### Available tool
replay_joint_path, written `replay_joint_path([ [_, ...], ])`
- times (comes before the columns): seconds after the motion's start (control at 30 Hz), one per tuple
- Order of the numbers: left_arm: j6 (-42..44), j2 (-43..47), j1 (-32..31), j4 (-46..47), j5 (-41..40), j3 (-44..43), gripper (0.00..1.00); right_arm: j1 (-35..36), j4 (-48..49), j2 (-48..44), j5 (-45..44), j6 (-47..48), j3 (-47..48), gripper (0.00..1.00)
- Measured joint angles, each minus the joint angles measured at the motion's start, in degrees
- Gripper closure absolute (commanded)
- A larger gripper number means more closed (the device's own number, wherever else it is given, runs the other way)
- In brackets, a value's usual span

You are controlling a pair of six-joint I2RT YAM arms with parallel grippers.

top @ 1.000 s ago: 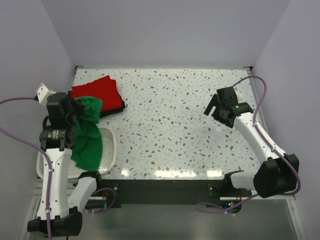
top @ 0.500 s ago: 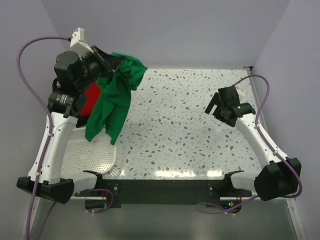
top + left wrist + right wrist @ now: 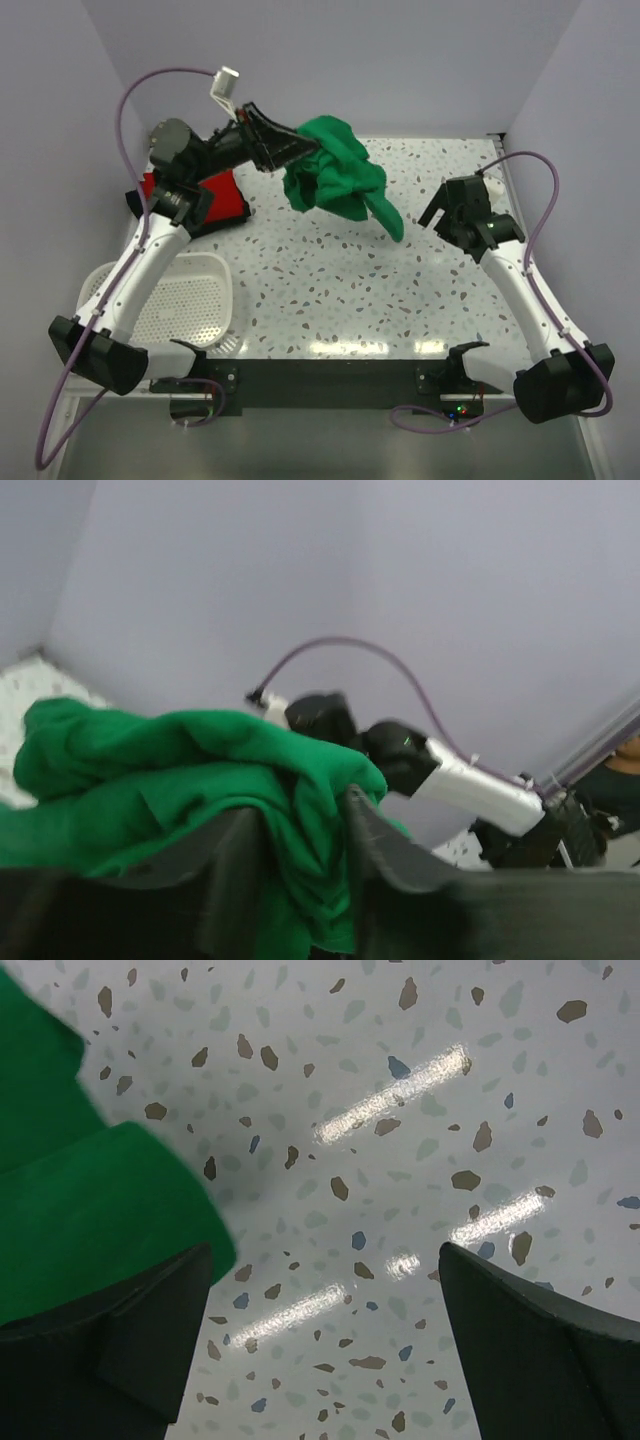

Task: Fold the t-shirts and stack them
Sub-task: Move the tshirt to the center of the board, then flatten the tshirt out

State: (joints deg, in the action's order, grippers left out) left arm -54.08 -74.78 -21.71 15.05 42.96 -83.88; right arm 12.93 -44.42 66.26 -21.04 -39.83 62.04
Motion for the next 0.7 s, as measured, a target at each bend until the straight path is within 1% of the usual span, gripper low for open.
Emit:
replay_joint_path([
  [0.03,-0.1,0.0,0.2,0.8,2.6,3.8,0.45,0.0,-0.2,-0.2,-0.1,-0.1,0.0,0.01],
  [0.07,1.4,0.0,0.7,-0.6,4.3,7.8,0.36,0.0,-0.4,-0.4,-0.3,-0.1,0.0,0.01],
  [0.1,4.3,0.0,1.6,-3.7,5.1,11.4,0.33,0.0,-0.6,-0.5,-0.4,-0.2,0.0,0.01],
  [0.13,6.8,-0.2,2.8,-7.9,3.8,13.9,0.28,0.0,-0.9,-0.5,-0.4,-0.2,-0.1,0.01],
  [0.2,13.8,-0.7,5.9,-20.5,-3.5,18.6,0.27,-0.1,-1.2,-0.5,-0.5,-0.3,-0.6,0.01],
  [0.27,18.8,-2.5,8.8,-32.6,-14.7,19.7,0.24,-0.2,-1.5,-0.7,-0.4,-0.3,-1.4,0.01],
  [0.33,22.1,-4.4,10.6,-39.7,-23.2,19.7,0.2,-0.2,-1.7,-0.8,-0.4,-0.3,-2.3,0.01],
  [0.37,23.4,-5.1,11.1,-42.6,-26.2,19.7,0.2,-0.2,-1.8,-0.8,-0.4,-0.3,-2.6,0.01],
  [0.4,24.0,-5.4,11.3,-44.7,-28.1,19.8,0.19,-0.2,-1.9,-0.8,-0.3,-0.3,-2.8,0.01],
  [0.47,24.7,-5.4,11.1,-46.0,-28.8,20.0,0.19,-0.2,-1.8,-0.6,-0.2,-0.2,-3.2,0.01],
  [0.57,24.6,-5.4,9.6,-44.4,-28.2,21.1,0.19,-0.2,-1.4,0.7,0.2,-0.2,-3.2,0.01],
  [0.7,24.1,-7.7,5.7,-43.3,-27.4,22.3,0.19,-1.0,-0.4,4.7,1.5,0.0,-3.2,0.01],
])
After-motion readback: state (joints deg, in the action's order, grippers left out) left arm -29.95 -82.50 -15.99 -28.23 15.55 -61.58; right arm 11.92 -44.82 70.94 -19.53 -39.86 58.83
